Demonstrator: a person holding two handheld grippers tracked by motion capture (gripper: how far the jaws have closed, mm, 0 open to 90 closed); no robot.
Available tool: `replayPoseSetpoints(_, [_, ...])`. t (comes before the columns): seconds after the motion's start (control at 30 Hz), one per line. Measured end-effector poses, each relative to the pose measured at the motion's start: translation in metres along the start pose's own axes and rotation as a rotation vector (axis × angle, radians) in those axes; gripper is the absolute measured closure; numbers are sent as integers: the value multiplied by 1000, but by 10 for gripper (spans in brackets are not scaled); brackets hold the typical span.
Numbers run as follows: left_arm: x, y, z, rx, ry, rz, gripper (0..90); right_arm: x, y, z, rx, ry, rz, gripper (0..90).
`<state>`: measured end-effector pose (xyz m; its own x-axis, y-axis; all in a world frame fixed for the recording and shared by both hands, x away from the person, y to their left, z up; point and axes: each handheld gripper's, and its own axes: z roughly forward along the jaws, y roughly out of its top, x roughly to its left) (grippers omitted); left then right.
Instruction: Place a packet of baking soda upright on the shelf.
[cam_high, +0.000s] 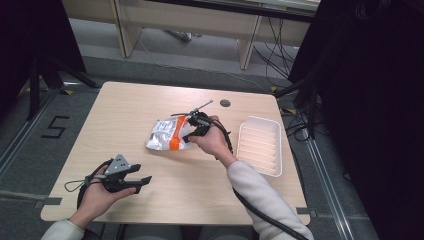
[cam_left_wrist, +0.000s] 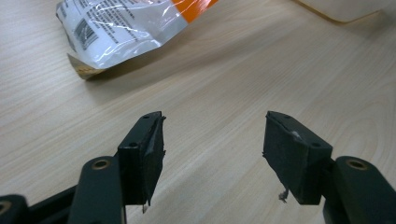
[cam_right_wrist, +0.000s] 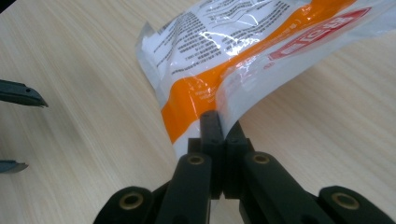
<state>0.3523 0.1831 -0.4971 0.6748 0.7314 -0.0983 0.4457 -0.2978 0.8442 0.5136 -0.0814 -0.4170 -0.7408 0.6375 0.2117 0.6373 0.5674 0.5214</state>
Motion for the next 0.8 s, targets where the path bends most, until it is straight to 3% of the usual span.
replayPoseSetpoints(0.07, [0,0,0,0,0,0,375,0,2,-4,4,2,-2,900])
replayPoseSetpoints(0.2, [0,0,0,0,0,1,375,-4,11,-21,12,-11,-60,900])
replayPoseSetpoints(0.37, [3,1,1,-12,6,36,375,-7,20,-42,35,-7,-78,900])
replayPoseSetpoints(0.43, [1,0,1,-8,-3,11,375,-6,22,-49,50,-13,-97,900])
replayPoseSetpoints(0.7, [1,0,1,-7,-1,14,376,-2,29,-74,98,-12,-111,900])
replayPoseSetpoints(0.8, [1,1,0,-1,2,16,376,1,32,-82,123,-17,-149,900])
